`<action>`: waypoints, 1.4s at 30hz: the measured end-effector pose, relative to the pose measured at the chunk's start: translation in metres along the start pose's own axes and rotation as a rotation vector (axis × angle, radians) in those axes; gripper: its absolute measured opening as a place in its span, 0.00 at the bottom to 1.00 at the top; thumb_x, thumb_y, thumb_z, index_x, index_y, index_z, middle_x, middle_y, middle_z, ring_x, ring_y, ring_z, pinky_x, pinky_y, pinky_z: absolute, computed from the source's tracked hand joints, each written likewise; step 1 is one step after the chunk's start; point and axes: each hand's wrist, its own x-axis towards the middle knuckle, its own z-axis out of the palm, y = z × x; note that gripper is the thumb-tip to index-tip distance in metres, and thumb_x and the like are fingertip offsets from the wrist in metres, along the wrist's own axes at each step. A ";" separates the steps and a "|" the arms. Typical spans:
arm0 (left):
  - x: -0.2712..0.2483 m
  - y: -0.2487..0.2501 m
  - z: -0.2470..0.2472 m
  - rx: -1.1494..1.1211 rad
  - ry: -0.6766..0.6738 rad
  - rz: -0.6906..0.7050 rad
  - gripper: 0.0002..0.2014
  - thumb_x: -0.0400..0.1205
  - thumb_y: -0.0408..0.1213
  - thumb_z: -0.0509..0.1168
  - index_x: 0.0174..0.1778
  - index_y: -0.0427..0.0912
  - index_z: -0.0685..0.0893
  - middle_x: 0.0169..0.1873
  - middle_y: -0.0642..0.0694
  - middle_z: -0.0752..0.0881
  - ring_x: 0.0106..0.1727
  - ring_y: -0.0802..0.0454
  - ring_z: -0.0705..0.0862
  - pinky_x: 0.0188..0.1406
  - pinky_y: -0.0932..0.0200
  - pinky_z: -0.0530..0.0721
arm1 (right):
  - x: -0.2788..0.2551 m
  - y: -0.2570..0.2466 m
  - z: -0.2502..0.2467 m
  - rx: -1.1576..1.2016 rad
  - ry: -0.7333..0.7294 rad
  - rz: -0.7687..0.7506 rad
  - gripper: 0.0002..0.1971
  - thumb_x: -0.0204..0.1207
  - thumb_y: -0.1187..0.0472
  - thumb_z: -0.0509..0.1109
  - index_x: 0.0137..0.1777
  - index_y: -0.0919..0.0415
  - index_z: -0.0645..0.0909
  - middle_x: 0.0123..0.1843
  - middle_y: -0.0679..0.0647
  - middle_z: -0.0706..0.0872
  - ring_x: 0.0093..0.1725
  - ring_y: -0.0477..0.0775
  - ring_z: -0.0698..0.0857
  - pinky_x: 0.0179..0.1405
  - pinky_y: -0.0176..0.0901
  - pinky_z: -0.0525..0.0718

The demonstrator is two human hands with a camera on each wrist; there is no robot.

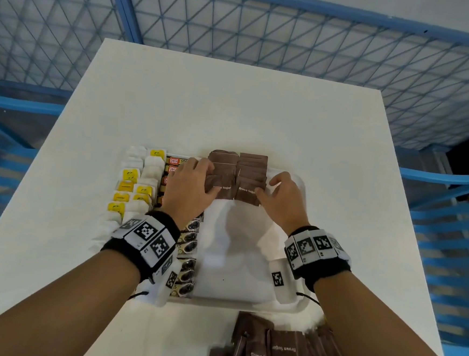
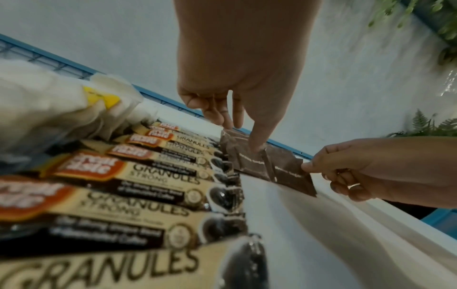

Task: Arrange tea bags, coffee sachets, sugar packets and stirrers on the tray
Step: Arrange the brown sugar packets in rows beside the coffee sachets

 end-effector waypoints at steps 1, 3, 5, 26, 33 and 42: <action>-0.004 0.001 -0.003 -0.012 0.011 0.007 0.16 0.75 0.43 0.70 0.56 0.41 0.81 0.51 0.41 0.82 0.53 0.41 0.81 0.51 0.46 0.79 | -0.003 0.000 -0.002 0.001 0.009 0.000 0.13 0.73 0.55 0.72 0.50 0.59 0.71 0.41 0.54 0.78 0.38 0.52 0.78 0.40 0.40 0.72; -0.016 0.002 -0.009 -0.051 0.015 0.033 0.11 0.75 0.39 0.69 0.52 0.41 0.82 0.48 0.42 0.81 0.51 0.42 0.82 0.50 0.47 0.80 | -0.014 -0.001 -0.008 -0.013 0.014 -0.013 0.12 0.75 0.55 0.70 0.51 0.59 0.72 0.39 0.52 0.76 0.37 0.49 0.77 0.40 0.38 0.72; -0.035 0.006 -0.014 -0.130 0.006 0.097 0.08 0.75 0.34 0.70 0.49 0.40 0.83 0.45 0.44 0.79 0.47 0.44 0.81 0.48 0.52 0.79 | -0.031 -0.001 -0.015 -0.039 -0.003 -0.042 0.10 0.76 0.56 0.69 0.50 0.58 0.74 0.35 0.49 0.76 0.35 0.46 0.76 0.36 0.34 0.71; -0.216 0.032 -0.019 0.027 -0.872 0.291 0.29 0.71 0.50 0.74 0.62 0.42 0.70 0.58 0.45 0.73 0.54 0.48 0.76 0.46 0.56 0.74 | -0.261 0.028 -0.033 -0.560 -0.412 -0.222 0.28 0.69 0.43 0.72 0.67 0.48 0.70 0.63 0.46 0.72 0.61 0.47 0.69 0.60 0.36 0.70; -0.231 0.046 0.002 0.228 -0.803 0.310 0.37 0.70 0.45 0.76 0.70 0.40 0.64 0.62 0.40 0.71 0.58 0.40 0.78 0.48 0.50 0.77 | -0.288 0.038 -0.030 -0.842 -0.405 -0.193 0.27 0.74 0.48 0.64 0.71 0.57 0.63 0.68 0.55 0.69 0.64 0.55 0.71 0.64 0.45 0.72; -0.235 0.043 0.004 0.053 -0.727 0.126 0.18 0.73 0.37 0.73 0.52 0.44 0.72 0.54 0.44 0.75 0.50 0.46 0.77 0.43 0.58 0.71 | -0.283 0.050 -0.040 -0.616 -0.506 -0.273 0.16 0.78 0.55 0.64 0.63 0.57 0.70 0.62 0.52 0.77 0.61 0.52 0.75 0.60 0.39 0.73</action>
